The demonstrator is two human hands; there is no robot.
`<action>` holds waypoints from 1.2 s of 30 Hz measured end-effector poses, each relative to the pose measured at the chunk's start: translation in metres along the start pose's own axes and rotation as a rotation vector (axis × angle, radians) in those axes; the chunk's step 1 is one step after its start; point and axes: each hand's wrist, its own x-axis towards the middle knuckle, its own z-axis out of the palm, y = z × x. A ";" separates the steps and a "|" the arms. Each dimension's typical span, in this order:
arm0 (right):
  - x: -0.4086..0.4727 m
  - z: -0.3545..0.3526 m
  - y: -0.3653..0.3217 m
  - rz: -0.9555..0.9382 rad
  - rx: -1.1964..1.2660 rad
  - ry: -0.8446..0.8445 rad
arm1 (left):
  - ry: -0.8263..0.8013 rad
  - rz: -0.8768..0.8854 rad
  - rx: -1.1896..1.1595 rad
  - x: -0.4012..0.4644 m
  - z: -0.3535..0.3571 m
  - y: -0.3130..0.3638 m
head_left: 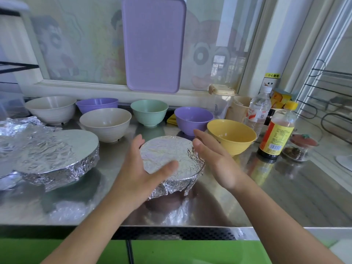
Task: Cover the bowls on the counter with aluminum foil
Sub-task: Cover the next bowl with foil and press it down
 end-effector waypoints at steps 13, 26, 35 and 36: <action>0.020 0.024 -0.034 -0.069 -0.872 -0.251 | -0.169 0.115 -0.014 -0.007 -0.008 -0.023; 0.023 0.029 -0.031 -0.061 -0.896 -0.247 | 0.050 0.097 0.323 -0.036 -0.015 -0.036; 0.025 0.029 -0.026 -0.061 -0.897 -0.222 | -0.028 0.066 0.244 -0.029 -0.021 -0.031; 0.025 0.029 -0.026 -0.054 -0.893 -0.221 | -0.042 0.057 0.230 -0.028 -0.023 -0.031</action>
